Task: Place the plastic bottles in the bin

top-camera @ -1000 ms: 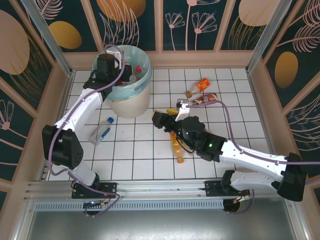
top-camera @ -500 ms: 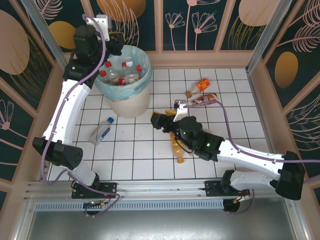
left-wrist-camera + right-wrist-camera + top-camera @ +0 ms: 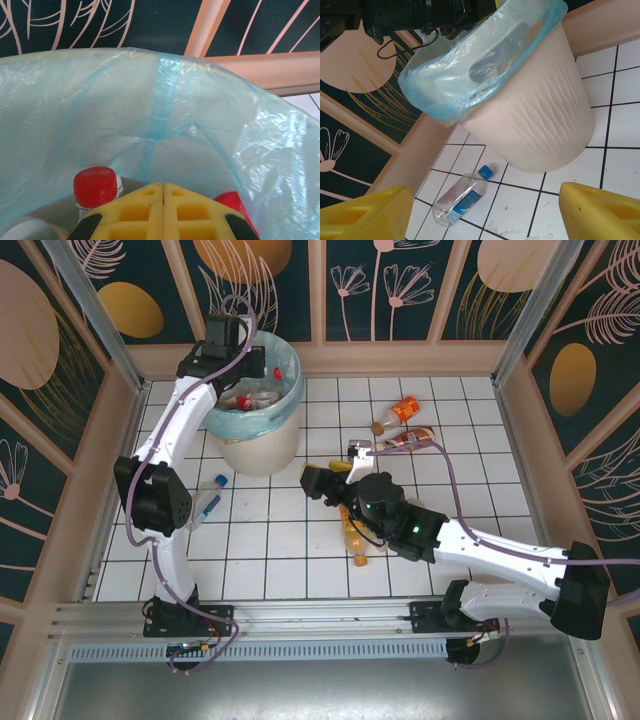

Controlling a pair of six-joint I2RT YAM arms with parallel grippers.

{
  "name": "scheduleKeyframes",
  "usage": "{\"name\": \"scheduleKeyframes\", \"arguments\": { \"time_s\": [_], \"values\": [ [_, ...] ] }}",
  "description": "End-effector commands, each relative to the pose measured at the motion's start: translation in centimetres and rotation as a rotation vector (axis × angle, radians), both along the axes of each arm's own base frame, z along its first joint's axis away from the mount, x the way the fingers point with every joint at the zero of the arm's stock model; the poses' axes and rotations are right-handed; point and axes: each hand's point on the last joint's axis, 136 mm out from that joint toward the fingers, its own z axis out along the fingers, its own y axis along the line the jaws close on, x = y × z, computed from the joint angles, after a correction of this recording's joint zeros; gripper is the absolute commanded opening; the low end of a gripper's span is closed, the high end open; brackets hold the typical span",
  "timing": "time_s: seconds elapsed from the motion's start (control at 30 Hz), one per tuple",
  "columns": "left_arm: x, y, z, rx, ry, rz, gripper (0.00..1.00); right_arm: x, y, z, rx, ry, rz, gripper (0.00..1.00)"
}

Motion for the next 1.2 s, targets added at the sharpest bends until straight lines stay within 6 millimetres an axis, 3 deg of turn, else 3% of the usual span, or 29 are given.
{"name": "scheduleKeyframes", "arguments": {
  "time_s": [0.0,0.33,0.5,0.6,0.73,0.83,0.93,1.03,1.17],
  "values": [
    [-2.0,0.4,-2.3,0.025,0.087,-0.036,0.01,0.3,0.1,0.7,0.027,0.011,-0.01,0.78],
    [-3.6,1.2,-7.2,0.026,0.208,-0.028,0.0,0.3,0.3,0.7,0.019,0.013,-0.003,0.77],
    [-3.2,1.3,-7.0,0.029,0.207,-0.025,0.0,0.2,0.2,0.7,0.018,0.013,-0.005,0.77],
    [-2.5,1.2,-4.1,0.023,0.155,-0.024,0.03,0.2,0.2,1.1,0.017,0.006,-0.005,0.77],
    [-2.3,1.1,4.5,-0.045,-0.014,-0.009,0.27,0.6,-0.2,1.6,-0.03,0.003,-0.032,0.77],
    [-3.7,1.6,11.5,-0.1,-0.171,0.007,0.43,1.1,-0.4,1.4,-0.128,0.005,-0.055,0.77],
    [-6.4,2.9,16.6,-0.127,-0.306,0.04,0.5,1.1,0.2,0.8,-0.239,0.003,-0.024,0.77],
    [-9.7,5.0,18.1,-0.114,-0.376,0.104,0.53,0.7,1.0,-0.3,-0.325,0.015,0.033,0.77],
    [-14.9,8.4,16.1,-0.086,-0.417,0.224,0.55,-1.3,4.5,-1.6,-0.389,0.001,0.232,0.74]
  ]
}}
